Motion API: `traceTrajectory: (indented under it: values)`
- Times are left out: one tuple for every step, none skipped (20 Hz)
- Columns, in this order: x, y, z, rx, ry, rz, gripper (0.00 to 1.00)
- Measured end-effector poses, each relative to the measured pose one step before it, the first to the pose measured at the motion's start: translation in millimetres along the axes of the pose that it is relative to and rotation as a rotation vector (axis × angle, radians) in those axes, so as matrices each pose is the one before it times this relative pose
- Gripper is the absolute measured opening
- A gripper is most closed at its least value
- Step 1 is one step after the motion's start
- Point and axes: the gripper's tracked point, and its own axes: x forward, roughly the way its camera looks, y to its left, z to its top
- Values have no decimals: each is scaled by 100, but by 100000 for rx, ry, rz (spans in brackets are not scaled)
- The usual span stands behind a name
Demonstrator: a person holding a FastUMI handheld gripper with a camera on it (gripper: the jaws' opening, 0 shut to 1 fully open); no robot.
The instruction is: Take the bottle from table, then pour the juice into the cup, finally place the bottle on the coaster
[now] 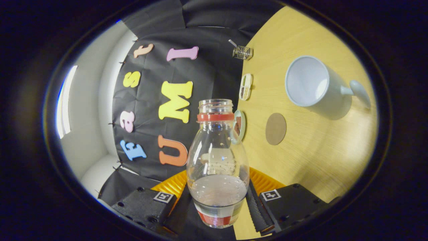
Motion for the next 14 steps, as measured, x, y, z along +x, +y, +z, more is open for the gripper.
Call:
traceTrajectory:
  values:
    - [110,-77,33,1469,266,-239,80]
    - [115,-201,90,1537,-48,-166,80]
    - [80,-157,-122,1418,445,-264,80]
    - [22,-51,209,1939,100,366,80]
    - [62,108,217,2127,67,428,80]
    - [177,-110,88,2087,169,-8,80]
    - [86,-89,-26,1696,288,-287,80]
    - [-31,-48,-6,1408,51,-62,80]
    - [-11,36,93,799,36,-140,80]
    - [51,132,232,602,-508,533,80]
    - [-156,360,258,614,-651,830,80]
    - [3,324,274,741,-380,950,80]
    - [-240,306,246,1121,-450,975,80]
    - [46,254,292,1339,-152,773,80]
